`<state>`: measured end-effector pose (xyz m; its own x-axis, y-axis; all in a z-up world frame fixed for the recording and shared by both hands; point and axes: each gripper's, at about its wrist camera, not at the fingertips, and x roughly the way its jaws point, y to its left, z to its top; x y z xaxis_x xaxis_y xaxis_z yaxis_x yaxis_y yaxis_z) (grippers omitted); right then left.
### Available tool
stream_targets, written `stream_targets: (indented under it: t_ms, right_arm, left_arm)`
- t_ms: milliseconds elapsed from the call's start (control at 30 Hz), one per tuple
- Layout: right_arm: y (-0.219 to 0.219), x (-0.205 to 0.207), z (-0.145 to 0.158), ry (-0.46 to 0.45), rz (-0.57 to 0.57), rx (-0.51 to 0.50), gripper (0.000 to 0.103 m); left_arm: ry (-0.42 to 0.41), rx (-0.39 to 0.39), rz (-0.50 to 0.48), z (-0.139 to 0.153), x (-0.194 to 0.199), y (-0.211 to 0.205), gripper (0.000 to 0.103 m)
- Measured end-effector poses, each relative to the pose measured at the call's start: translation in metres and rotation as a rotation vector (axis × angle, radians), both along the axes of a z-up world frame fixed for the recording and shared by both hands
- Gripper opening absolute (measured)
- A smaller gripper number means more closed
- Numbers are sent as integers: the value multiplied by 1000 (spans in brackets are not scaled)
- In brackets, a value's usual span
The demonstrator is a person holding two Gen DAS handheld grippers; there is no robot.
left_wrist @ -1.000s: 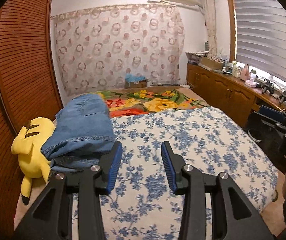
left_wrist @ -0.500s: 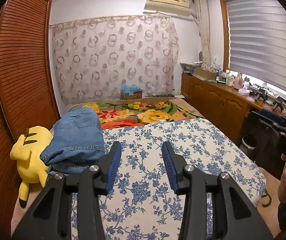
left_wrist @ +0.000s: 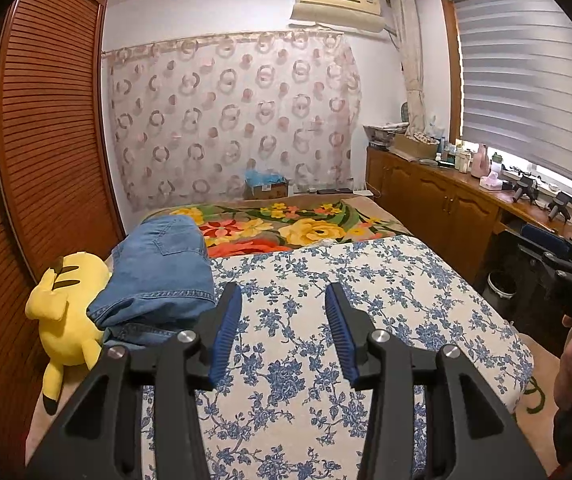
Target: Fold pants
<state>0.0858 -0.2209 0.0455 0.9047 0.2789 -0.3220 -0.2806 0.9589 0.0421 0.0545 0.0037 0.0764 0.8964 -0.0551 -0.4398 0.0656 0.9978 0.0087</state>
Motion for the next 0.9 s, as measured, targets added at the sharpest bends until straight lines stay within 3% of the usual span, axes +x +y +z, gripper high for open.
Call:
stream_targets:
  t_ms: [900]
  right_arm:
    - [2,-2,0,0,-1,-4,74]
  left_arm:
    - [-1,-2,0,1,0,2,45]
